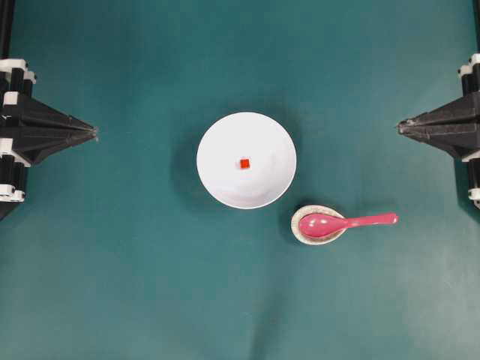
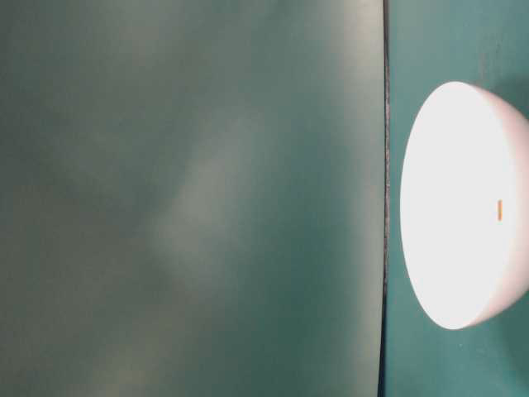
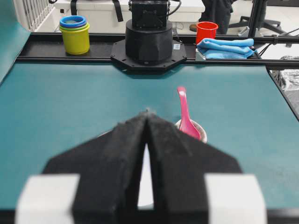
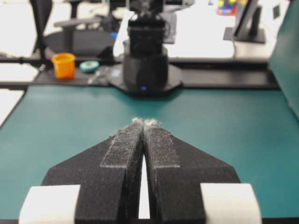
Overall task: Grip the spoon and scoop the red block from the bowl with right arm.
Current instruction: 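Move the right gripper toward the pink spoon's handle, then close the right gripper on the pink spoon handle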
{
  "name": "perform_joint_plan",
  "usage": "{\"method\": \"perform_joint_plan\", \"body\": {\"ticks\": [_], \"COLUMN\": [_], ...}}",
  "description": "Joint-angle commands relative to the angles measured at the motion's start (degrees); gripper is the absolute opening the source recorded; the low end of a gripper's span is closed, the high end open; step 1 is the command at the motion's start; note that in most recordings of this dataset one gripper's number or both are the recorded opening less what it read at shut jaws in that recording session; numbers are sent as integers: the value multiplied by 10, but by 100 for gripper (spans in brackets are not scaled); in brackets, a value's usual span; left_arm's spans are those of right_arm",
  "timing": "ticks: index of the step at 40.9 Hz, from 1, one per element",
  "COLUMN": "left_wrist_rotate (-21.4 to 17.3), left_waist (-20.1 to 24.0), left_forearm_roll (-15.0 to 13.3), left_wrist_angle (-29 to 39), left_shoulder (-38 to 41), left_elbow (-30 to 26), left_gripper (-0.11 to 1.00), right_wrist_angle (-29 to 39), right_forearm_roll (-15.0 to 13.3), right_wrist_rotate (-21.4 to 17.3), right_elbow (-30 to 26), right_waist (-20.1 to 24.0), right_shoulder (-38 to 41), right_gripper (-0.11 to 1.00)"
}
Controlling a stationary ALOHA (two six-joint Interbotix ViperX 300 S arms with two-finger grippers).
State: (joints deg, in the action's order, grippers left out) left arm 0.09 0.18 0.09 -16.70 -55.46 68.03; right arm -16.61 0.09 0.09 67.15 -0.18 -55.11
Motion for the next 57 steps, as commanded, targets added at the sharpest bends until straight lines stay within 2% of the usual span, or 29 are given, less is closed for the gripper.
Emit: {"method": "perform_joint_plan", "body": {"ticks": [1, 3, 13, 15, 21, 23, 25, 28, 33, 39, 49, 57], "left_wrist_rotate": [4, 4, 4, 4, 4, 4, 4, 4, 4, 3, 3, 4], "left_waist": [-6, -6, -7, -7, -6, -7, -7, -6, -7, -7, -7, -6], "left_forearm_roll": [4, 5, 5, 5, 5, 5, 5, 5, 5, 5, 5, 5], "left_wrist_angle": [25, 54, 66, 67, 68, 70, 72, 75, 76, 76, 76, 84], "left_shoulder": [1, -1, -2, -2, -2, -2, -2, -2, -2, -2, -2, -2], "left_elbow": [-23, -30, -31, -31, -31, -31, -31, -31, -31, -31, -30, -30], "left_gripper": [0, 0, 0, 0, 0, 0, 0, 0, 0, 0, 0, 0], "right_wrist_angle": [-4, 4, 13, 11, -25, -55, -91, -148, -259, -352, -420, -453], "right_forearm_roll": [2, 2, 17, 19, 20, 22, 30, 48, 97, 149, 234, 285], "right_wrist_rotate": [-6, -8, -24, -29, -40, -45, -50, -59, -65, -65, -65, -68], "right_elbow": [-12, -15, -4, 3, 34, 52, 70, 98, 145, 174, 176, 157], "right_waist": [6, 7, 6, 7, 18, 27, 39, 54, 100, 162, 249, 303], "right_shoulder": [2, 4, 34, 47, 89, 105, 123, 152, 207, 282, 416, 480], "right_gripper": [0, 0, 3, 9, 43, 48, 47, 44, 44, 44, 44, 44]}}
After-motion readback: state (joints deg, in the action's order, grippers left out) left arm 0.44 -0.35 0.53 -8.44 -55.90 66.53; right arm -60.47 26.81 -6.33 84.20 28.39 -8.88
